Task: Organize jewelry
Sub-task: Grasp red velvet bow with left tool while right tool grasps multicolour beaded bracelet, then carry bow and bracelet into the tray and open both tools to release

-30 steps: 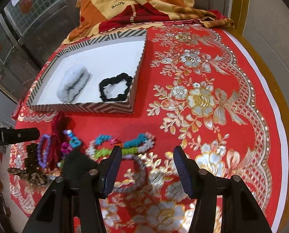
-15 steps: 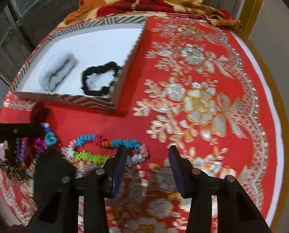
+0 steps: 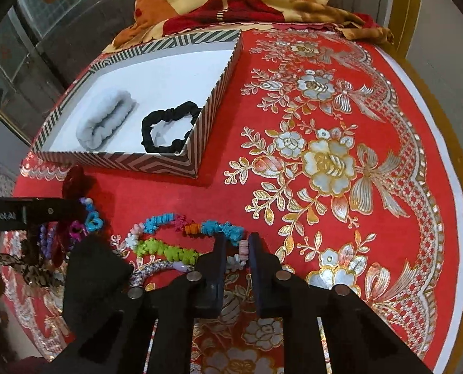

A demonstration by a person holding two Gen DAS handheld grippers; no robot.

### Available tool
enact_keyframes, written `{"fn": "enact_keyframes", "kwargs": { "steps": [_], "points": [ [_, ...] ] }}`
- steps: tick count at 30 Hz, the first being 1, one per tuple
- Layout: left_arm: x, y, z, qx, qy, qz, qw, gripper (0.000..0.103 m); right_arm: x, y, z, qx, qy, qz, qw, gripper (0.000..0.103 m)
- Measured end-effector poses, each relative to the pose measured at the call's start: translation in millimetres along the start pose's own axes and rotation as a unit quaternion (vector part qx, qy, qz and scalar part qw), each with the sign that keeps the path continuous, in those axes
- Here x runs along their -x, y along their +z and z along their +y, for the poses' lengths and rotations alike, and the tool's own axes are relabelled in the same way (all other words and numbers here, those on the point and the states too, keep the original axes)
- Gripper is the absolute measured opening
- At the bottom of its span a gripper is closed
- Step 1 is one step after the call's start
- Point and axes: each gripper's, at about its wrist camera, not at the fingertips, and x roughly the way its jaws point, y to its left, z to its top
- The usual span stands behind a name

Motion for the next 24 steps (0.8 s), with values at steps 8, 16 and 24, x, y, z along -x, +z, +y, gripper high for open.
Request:
{"fn": "enact_keyframes", "kwargs": {
  "steps": [8,16,24],
  "points": [
    [18.3,1.1,8.0,-0.007,-0.020,-0.024,0.9995,0.014,22.4,-1.1,3.6,-0.002,0.029,-0.029,0.999,0.013],
    [61.0,3.0,7.8,-0.018,-0.033,-0.070,0.9968,0.013,54.8,6.2,12.5,0.006,0.043,-0.058,0.997,0.013],
    [92.4,22.5,8.7,-0.024,-0.042,-0.107,0.9931,0.013,83.3,29.9,24.6,0.027,0.041,-0.087,0.995,0.013]
  ]
}}
